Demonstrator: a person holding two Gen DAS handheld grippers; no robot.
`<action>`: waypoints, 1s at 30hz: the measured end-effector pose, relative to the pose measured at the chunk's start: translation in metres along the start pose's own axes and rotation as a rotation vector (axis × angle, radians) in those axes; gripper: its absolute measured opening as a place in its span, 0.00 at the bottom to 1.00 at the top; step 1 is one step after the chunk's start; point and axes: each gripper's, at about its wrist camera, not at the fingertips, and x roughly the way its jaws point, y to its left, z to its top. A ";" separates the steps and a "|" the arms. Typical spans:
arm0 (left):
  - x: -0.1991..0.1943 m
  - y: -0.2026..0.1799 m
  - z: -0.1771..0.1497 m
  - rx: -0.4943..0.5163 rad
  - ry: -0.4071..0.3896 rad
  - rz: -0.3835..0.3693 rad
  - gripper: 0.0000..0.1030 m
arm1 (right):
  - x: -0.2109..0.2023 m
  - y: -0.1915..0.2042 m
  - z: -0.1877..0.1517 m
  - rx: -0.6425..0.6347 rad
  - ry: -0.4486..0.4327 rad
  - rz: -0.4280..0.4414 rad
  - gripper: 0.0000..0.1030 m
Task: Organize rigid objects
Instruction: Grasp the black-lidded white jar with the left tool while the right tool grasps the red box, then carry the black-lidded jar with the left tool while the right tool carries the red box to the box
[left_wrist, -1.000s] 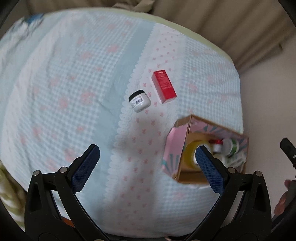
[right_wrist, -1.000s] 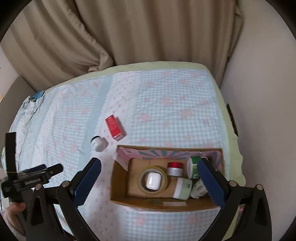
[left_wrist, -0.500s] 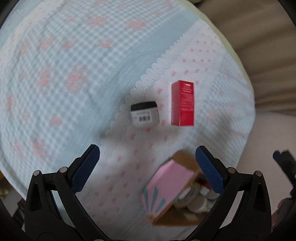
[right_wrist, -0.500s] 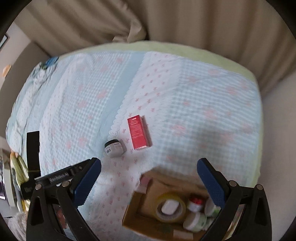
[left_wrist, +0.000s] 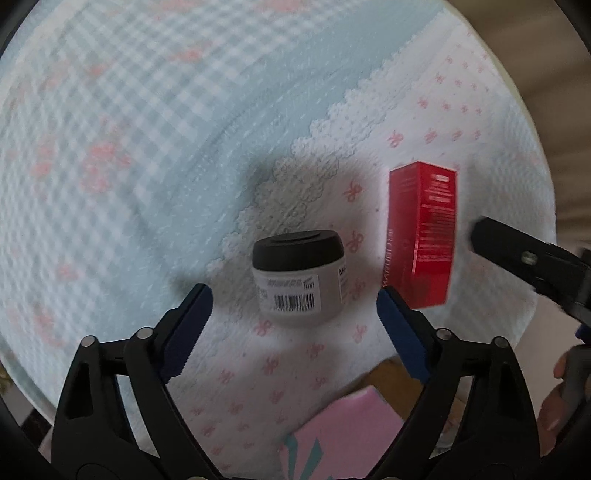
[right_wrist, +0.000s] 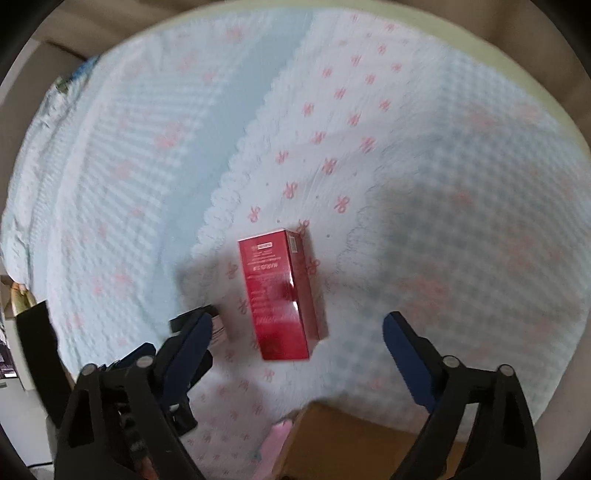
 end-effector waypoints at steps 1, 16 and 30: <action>0.005 -0.001 0.001 0.001 0.006 0.007 0.83 | 0.011 0.003 0.004 -0.008 0.020 -0.006 0.84; 0.030 -0.005 0.010 0.020 0.048 -0.041 0.53 | 0.082 0.046 0.012 -0.119 0.127 -0.165 0.39; -0.018 0.028 0.026 0.057 0.008 -0.089 0.53 | 0.053 0.061 -0.003 -0.077 0.083 -0.140 0.38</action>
